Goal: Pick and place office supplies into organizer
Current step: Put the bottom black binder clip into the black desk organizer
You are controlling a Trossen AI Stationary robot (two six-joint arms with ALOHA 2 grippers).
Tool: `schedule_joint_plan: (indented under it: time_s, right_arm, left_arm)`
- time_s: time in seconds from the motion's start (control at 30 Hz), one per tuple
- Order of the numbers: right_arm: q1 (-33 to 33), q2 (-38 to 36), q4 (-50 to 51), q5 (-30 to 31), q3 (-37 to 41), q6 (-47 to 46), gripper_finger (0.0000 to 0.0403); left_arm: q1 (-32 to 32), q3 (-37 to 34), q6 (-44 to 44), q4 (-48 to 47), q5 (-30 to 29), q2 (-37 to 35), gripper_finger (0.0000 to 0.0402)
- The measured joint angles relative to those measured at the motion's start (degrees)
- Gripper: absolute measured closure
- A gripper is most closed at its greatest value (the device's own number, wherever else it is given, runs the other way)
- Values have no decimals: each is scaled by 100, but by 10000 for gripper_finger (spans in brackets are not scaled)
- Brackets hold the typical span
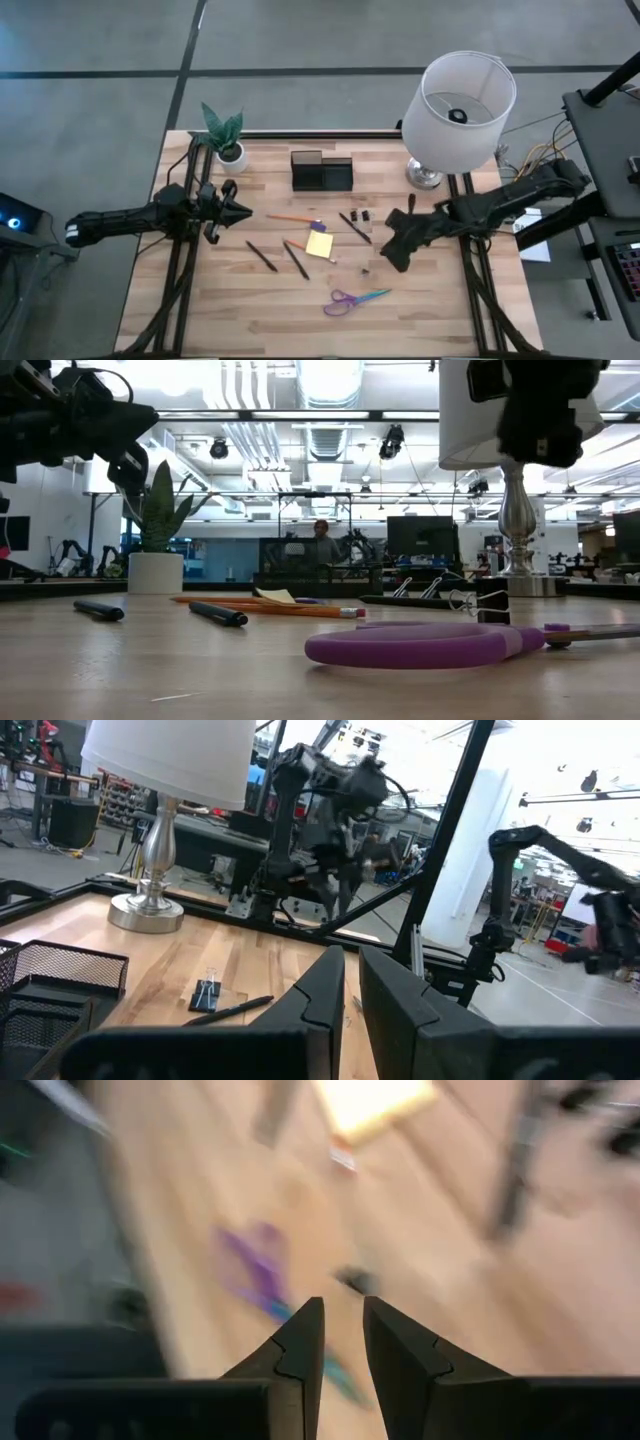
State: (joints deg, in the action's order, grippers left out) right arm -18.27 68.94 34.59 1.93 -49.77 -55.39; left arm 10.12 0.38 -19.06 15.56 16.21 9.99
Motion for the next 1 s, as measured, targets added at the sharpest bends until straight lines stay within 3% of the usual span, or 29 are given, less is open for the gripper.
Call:
schedule_joint_plan:
  time_s: [0.07,0.2,0.67,1.0]
  right_arm:
    - [-71,364,900,112,-435,274,335]
    - [-236,991,1650,106,-967,662,332]
    - [-569,2801,1641,-63,-1831,1700,209]
    - [-611,3265,1120,261,-1810,1871,208]
  left_arm:
    - [0,-2,-1,-1,0,1,382]
    - [0,-1,1,0,0,1,382]
    - [0,-2,1,2,0,1,382]
    - [0,0,-1,1,1,0,382]
